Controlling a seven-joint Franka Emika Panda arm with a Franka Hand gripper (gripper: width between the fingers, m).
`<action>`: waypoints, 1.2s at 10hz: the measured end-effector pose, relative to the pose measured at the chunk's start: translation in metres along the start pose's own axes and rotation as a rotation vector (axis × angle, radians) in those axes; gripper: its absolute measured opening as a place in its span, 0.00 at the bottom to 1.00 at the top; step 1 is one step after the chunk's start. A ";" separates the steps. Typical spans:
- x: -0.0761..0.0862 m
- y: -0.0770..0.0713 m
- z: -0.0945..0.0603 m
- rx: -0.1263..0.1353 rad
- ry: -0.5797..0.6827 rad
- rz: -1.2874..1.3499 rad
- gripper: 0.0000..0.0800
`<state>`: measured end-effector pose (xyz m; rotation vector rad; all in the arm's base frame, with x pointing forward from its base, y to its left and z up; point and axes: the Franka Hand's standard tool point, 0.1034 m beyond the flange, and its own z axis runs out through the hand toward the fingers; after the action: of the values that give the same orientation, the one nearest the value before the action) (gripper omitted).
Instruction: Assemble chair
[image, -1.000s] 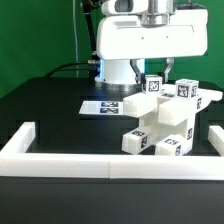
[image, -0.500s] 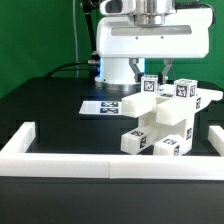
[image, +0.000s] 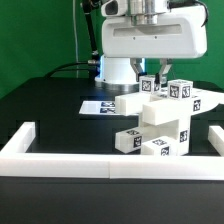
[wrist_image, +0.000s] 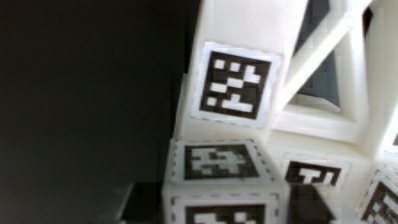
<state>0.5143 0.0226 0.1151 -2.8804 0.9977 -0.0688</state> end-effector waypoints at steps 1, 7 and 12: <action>0.000 0.000 0.000 -0.001 0.000 -0.006 0.59; -0.004 -0.005 0.000 -0.009 0.002 -0.508 0.81; -0.003 -0.003 0.000 -0.039 -0.002 -1.008 0.81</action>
Offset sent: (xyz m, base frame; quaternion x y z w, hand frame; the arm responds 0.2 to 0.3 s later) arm -0.0007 0.0045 0.0063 -0.0056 0.0081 -0.1412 0.9899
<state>0.5141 0.0267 0.1152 -3.0704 -0.5275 -0.1096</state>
